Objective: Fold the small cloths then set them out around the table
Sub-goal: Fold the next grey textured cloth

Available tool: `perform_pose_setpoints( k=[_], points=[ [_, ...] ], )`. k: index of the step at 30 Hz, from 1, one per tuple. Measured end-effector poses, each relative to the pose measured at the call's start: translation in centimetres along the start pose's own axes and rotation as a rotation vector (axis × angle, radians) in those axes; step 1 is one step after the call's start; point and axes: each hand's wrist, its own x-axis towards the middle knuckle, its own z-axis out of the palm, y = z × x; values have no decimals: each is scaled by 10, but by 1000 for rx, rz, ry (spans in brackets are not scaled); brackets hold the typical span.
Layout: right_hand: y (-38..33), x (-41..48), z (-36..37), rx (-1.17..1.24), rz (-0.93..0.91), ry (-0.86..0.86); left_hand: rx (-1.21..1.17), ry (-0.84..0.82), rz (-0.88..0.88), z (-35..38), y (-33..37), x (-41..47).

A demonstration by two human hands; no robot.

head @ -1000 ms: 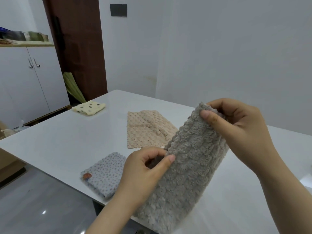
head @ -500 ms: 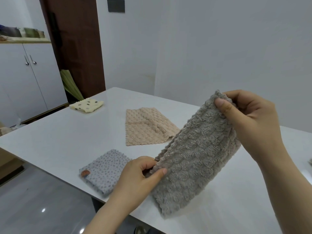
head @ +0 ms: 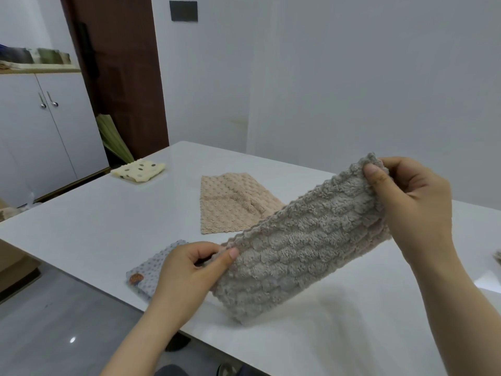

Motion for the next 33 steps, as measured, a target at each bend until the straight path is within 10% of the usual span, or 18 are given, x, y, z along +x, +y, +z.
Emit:
perform_pose_setpoints(
  k=[33],
  points=[
    [104,-80,10,-95,344,-27,-69,120,-300,-7,-44,17]
  ],
)
